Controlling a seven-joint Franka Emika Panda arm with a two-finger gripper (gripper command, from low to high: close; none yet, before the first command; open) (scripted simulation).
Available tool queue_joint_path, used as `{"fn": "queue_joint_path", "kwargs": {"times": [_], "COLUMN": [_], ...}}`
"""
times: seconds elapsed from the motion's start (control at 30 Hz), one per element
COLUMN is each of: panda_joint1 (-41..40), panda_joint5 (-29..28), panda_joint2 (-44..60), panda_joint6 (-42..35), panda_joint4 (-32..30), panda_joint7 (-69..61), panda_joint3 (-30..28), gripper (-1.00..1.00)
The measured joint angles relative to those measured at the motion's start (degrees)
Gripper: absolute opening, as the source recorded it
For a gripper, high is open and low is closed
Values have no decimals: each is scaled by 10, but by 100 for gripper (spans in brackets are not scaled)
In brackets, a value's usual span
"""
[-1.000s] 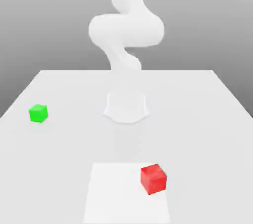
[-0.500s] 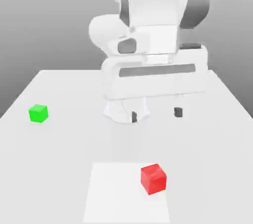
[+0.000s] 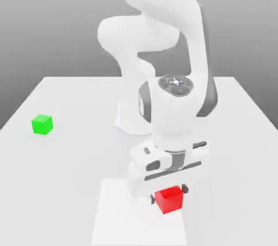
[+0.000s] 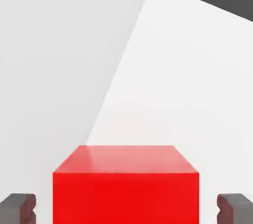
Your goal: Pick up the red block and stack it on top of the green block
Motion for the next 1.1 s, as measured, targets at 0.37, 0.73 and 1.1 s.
{"fn": "queue_joint_path", "kwargs": {"times": [0.37, 0.73, 1.1], "panda_joint1": [-26, -255, -464], "panda_joint5": [7, -47, -108], "panda_joint2": [-124, -191, -249], "panda_joint6": [-104, -136, -160], "panda_joint4": [-19, -49, -79], "panda_joint7": [3, 171, 349], "panda_joint3": [-3, -111, -236], "gripper": [-100, -100, -100]}}
